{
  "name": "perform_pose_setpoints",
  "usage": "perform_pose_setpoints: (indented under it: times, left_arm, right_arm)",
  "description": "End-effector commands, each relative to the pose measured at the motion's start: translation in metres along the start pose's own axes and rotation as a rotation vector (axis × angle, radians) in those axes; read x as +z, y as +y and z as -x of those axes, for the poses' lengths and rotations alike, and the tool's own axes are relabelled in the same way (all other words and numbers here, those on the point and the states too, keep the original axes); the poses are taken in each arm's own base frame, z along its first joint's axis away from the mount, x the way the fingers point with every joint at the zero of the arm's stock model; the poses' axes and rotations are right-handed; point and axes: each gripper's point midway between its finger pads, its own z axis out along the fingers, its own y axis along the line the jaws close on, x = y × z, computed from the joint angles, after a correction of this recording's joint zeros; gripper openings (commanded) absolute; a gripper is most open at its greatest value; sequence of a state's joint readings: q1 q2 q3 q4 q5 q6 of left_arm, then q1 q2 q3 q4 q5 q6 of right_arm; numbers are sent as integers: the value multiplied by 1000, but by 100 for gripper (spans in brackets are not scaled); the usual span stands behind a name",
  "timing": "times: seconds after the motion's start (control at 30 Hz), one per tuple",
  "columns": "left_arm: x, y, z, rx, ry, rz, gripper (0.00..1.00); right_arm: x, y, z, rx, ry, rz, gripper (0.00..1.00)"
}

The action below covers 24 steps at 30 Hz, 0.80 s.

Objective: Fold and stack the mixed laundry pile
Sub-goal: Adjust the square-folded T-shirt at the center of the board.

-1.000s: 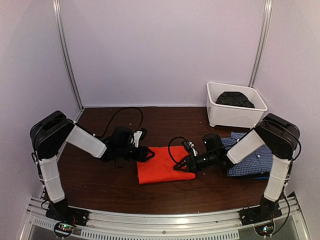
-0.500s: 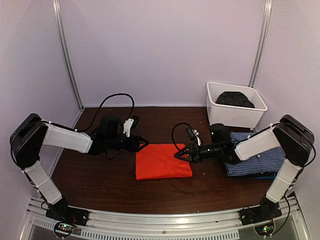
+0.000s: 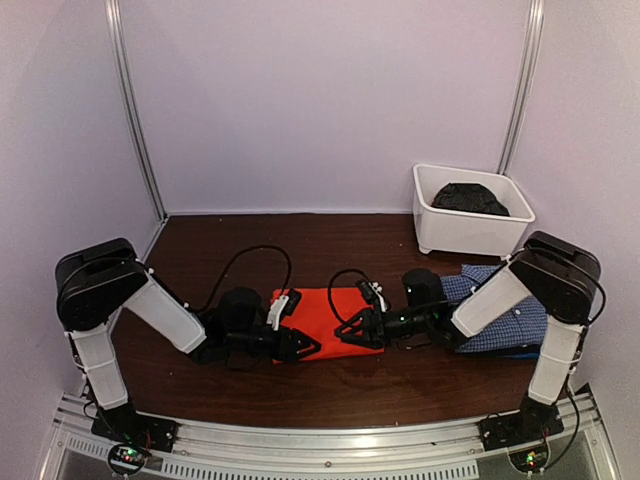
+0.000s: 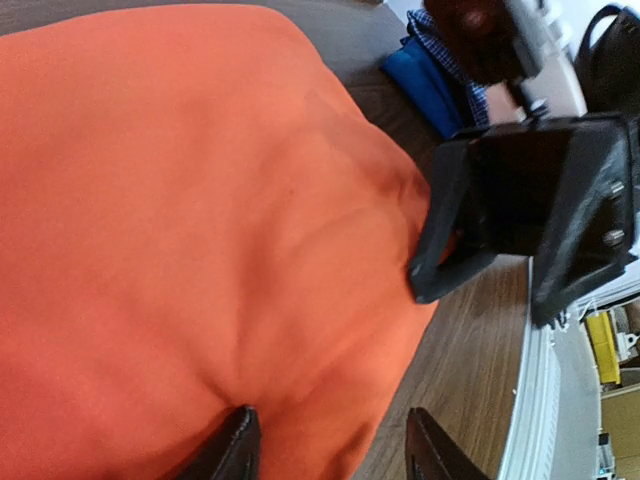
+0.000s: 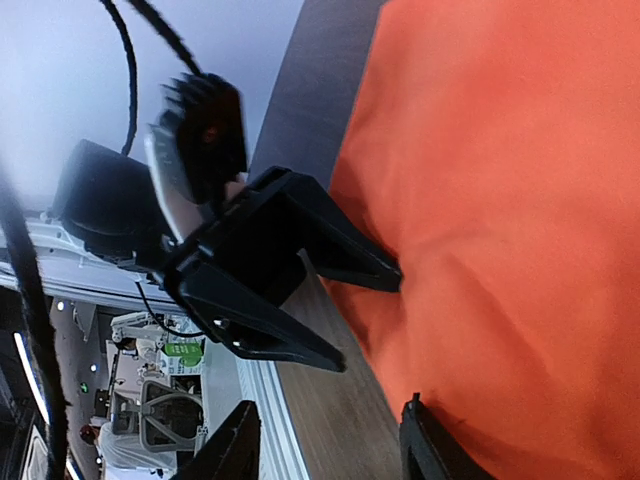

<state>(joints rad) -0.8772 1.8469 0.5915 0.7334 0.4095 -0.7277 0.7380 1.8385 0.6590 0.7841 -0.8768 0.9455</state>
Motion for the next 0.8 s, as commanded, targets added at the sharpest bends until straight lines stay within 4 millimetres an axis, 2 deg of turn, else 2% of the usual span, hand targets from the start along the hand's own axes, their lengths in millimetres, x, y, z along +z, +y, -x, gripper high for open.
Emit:
perform_pose_setpoints:
  times: [0.0,0.07,0.17,0.3,0.33,0.4,0.47,0.53,0.63,0.7,0.77]
  left_arm:
    - [-8,18,7,-123,-95,-27,50]
    - [-19,40,-5,-165,-96,29,50]
    - [-32,58,-11,-165,-95,97,50]
    - [-41,53,0,-37,-79,148,50]
    - [-46,48,8,14,-90,163,50]
    - [-55,37,26,137,-102,216,50]
    - [-63,21,45,293,-117,280,52]
    - [-68,1,64,443,-145,325,52]
    - [-55,-21,75,666,-112,392,51]
    - [-33,-42,73,832,-54,402,49]
    - [-11,-54,68,981,2,421,46]
  right_arm:
    - [-9,-42,-12,94,-20,-47,48]
    - [-21,-62,-22,134,-23,-89,47]
    - [-33,-68,-24,134,-30,-116,46]
    - [-42,-34,-2,38,-51,-75,46]
    - [-47,-19,6,-5,-69,-61,46]
    - [-58,-3,18,-48,-96,-79,46]
    - [-72,-1,26,-60,-127,-128,46]
    - [-85,-9,29,-50,-148,-190,46]
    - [-103,-28,31,0,-183,-255,45]
    - [-113,-37,30,37,-208,-265,45]
    - [-119,-42,28,60,-224,-276,45]
